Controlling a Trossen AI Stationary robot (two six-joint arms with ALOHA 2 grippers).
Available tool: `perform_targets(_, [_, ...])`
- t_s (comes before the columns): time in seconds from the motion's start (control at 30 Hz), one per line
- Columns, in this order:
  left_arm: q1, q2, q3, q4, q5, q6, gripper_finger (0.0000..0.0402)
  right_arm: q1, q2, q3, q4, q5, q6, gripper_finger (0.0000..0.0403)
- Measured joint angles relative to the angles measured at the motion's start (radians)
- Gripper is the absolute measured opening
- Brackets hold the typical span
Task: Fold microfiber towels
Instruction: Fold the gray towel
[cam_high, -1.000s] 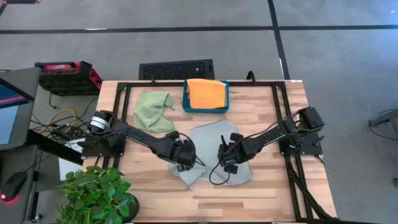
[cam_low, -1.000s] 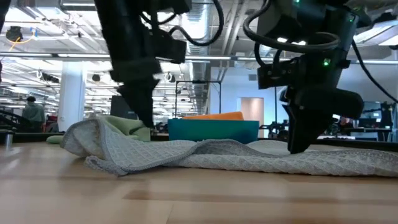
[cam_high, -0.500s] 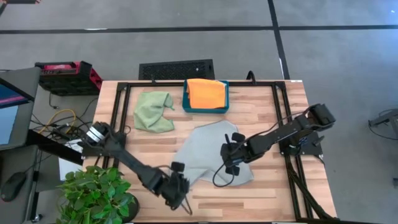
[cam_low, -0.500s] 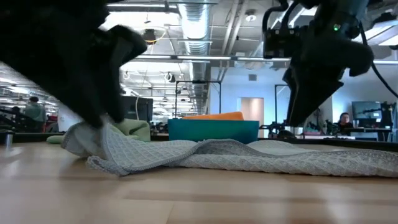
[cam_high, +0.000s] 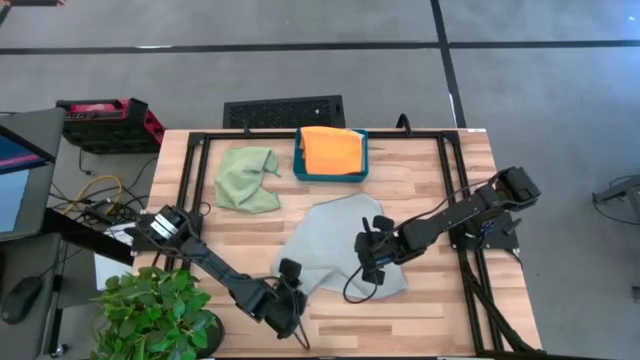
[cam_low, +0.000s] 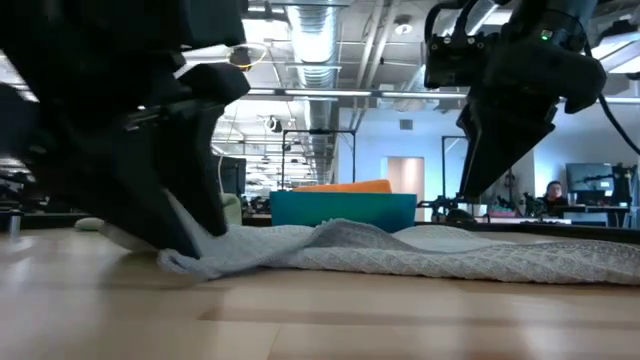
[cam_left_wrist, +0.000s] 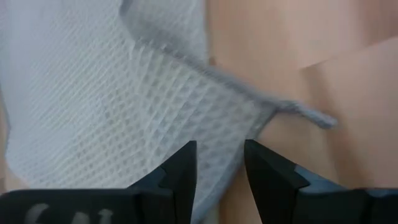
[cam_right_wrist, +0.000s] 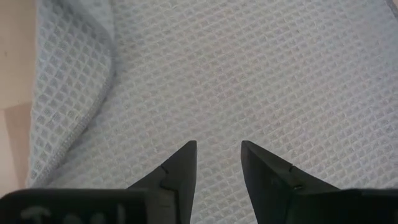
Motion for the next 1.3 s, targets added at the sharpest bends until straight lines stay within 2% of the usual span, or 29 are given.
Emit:
perform_targets(0.23, [0.043,0.000,-0.001,-0.017,-0.001,-0.011,0.0126,0.012,0.000,0.000,0.000,-0.002,0.000,0.0149])
perform_targets(0.33, [0.059,0.000,-0.001,-0.019,0.032,-0.036,0.0121,0.024,0.000,0.000,-0.001,-0.003,0.000,0.0150])
perform_targets(0.43, [0.069,0.000,0.000,-0.027,0.059,-0.056,0.0093,0.036,0.000,0.000,-0.001,-0.003,0.000,0.0150])
perform_targets(0.57, [0.070,-0.001,0.000,-0.026,0.100,-0.077,0.0023,0.049,0.001,0.000,-0.001,-0.003,0.000,0.0150])
perform_targets(0.63, [0.070,-0.001,0.000,-0.027,0.109,-0.108,0.0009,0.054,0.001,0.000,-0.002,-0.003,0.000,0.0150])
perform_targets(1.0, [0.035,-0.001,0.117,-0.082,0.127,-0.143,0.0002,0.163,-0.055,0.000,0.014,-0.004,-0.001,0.0150])
perform_targets(1.3, [0.032,-0.001,0.215,-0.153,0.148,-0.149,0.0001,0.243,-0.012,0.000,0.132,-0.003,-0.033,0.0150])
